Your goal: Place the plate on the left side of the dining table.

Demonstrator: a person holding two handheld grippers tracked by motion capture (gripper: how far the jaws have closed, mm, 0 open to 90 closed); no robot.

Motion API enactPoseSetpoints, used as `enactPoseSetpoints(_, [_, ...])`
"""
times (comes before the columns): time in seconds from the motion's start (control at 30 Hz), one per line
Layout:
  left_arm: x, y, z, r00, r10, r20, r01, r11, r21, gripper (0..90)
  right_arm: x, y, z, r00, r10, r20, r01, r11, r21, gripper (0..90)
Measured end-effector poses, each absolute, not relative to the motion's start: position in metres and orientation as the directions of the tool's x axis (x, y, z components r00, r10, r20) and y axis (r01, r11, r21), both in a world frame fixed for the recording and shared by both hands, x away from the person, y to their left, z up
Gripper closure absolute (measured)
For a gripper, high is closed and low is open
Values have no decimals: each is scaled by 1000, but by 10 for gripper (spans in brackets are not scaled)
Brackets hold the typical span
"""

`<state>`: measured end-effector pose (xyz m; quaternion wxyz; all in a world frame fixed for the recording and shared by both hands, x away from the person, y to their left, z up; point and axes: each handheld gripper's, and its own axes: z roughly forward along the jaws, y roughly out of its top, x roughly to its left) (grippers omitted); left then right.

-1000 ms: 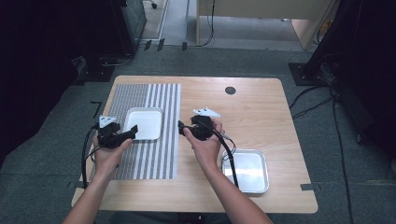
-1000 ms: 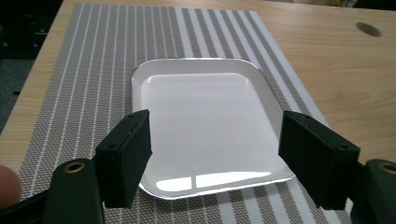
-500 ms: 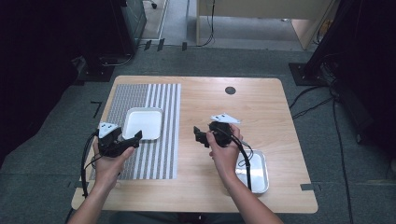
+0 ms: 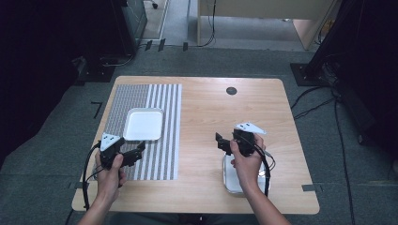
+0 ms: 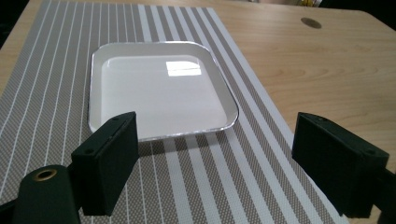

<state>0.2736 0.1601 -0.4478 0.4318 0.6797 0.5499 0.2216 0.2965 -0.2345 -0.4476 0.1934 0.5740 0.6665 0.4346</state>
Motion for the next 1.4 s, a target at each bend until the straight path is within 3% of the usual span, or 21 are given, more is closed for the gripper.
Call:
enactPoseSetpoints(0.5, [248,176,-461,293,931,-219,533,31,846,149,265,-285,-457,-213,952,221,590,-55,806,229])
enactPoseSetpoints(1.4, [228,216,-498,233,970,-72,577,-78,813,140,217,-384,-493,-42,974,221,619,-148,771,230])
